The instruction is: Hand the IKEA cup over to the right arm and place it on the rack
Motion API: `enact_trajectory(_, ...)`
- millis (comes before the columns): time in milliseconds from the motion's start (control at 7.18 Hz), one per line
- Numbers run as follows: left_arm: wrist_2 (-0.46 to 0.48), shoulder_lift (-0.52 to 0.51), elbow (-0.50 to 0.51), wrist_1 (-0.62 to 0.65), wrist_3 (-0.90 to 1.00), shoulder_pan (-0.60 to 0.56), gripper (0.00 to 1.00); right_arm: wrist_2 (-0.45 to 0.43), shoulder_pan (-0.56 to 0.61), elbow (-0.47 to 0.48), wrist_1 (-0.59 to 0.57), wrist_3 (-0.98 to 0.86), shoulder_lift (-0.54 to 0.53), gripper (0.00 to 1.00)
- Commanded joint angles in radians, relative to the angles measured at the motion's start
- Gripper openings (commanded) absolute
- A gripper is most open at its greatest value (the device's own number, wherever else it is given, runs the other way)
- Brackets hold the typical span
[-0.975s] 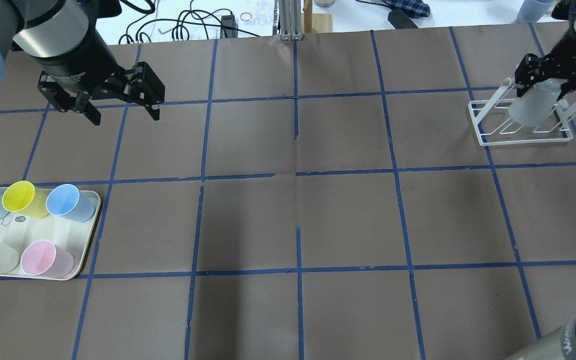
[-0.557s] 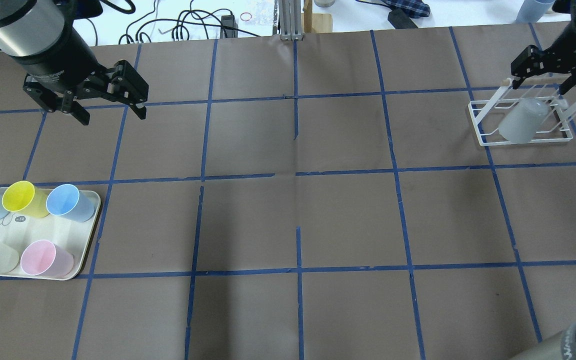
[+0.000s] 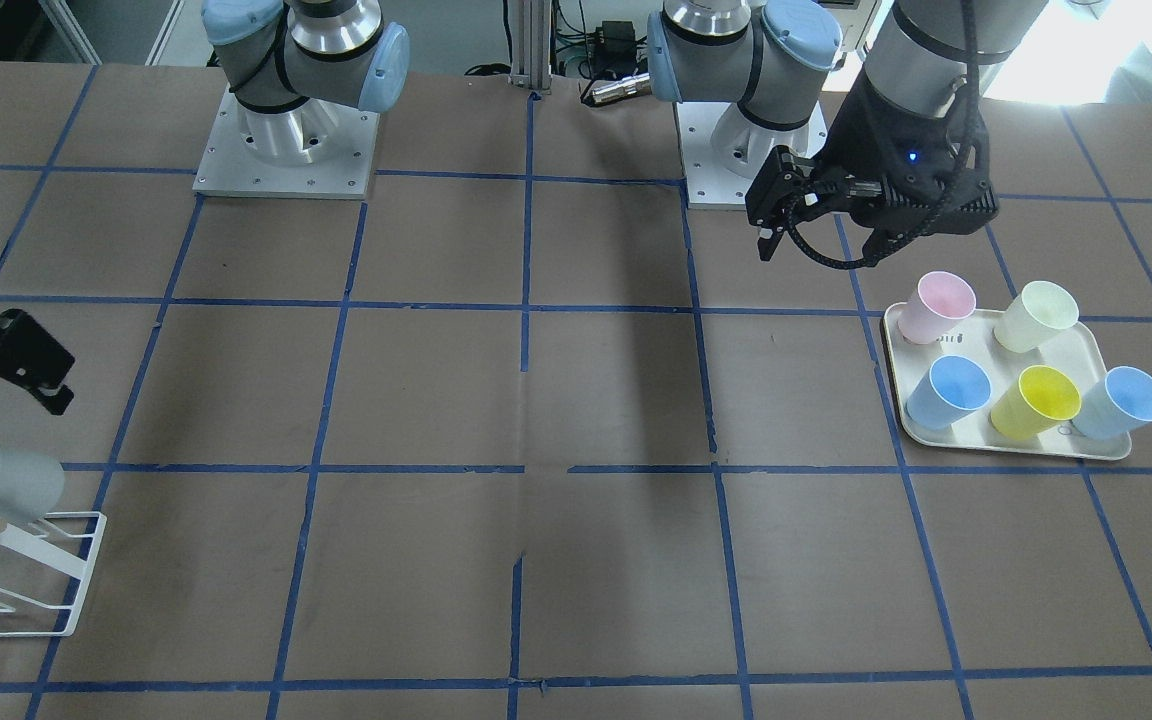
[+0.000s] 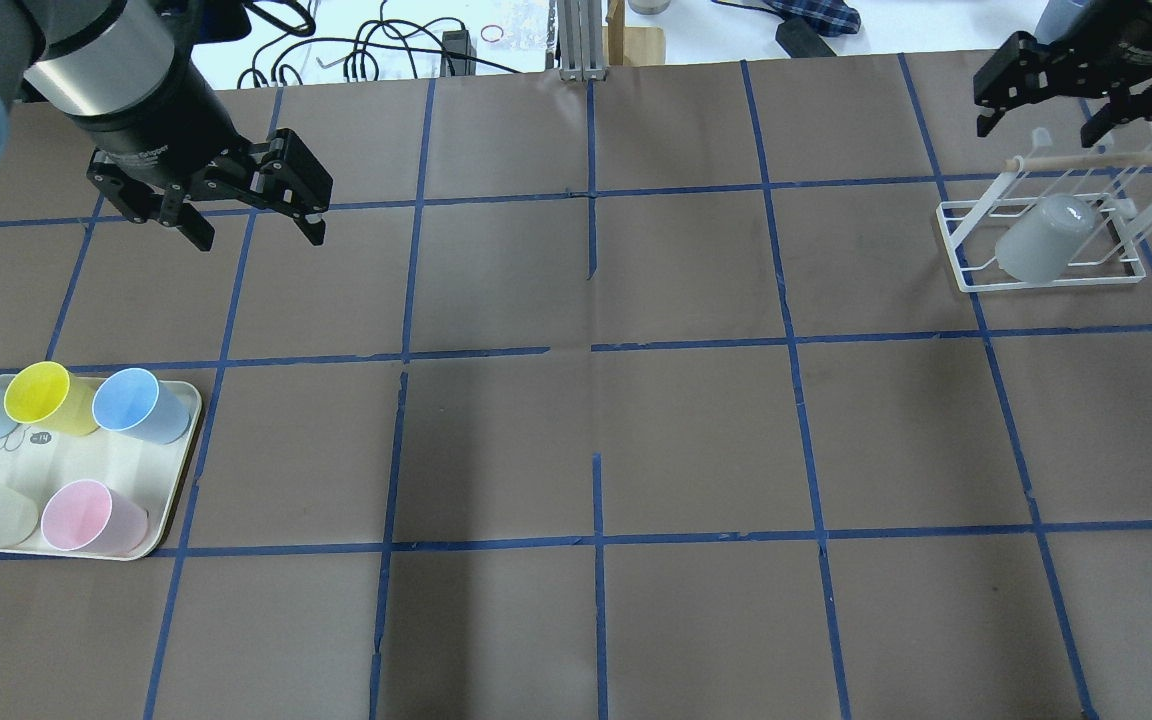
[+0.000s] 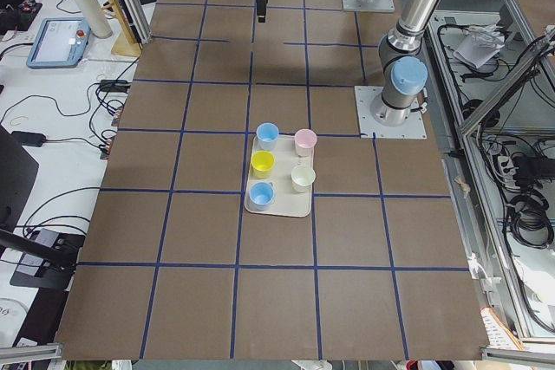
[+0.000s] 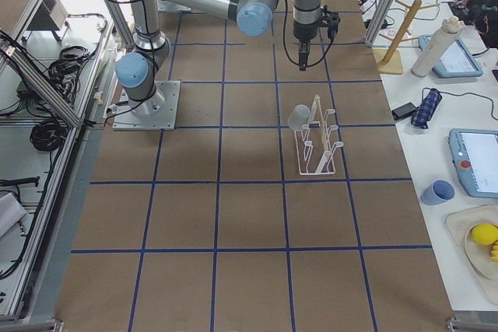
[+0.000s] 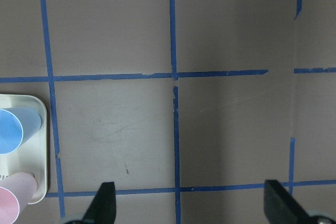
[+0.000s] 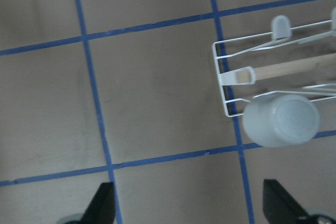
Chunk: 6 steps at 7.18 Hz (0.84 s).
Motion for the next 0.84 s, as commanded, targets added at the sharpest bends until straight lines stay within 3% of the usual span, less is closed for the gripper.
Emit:
enact_trajectory(0,-0.002,0.002,-0.007,0.0,0.0,0.0,1.0,-0.008,0.198,-0.042,0.081,0.124,-0.019,1.0)
enact_trajectory(279,0.006,0.001,0.002,-0.004,-0.003,0.0,1.0,-0.002,0.326,-0.06,0.124,0.166,-0.03,1.0)
enact_trajectory(697,0.003,0.005,-0.006,-0.004,-0.003,-0.001,1.0,-0.005,0.347,-0.064,0.196,0.169,-0.059,1.0)
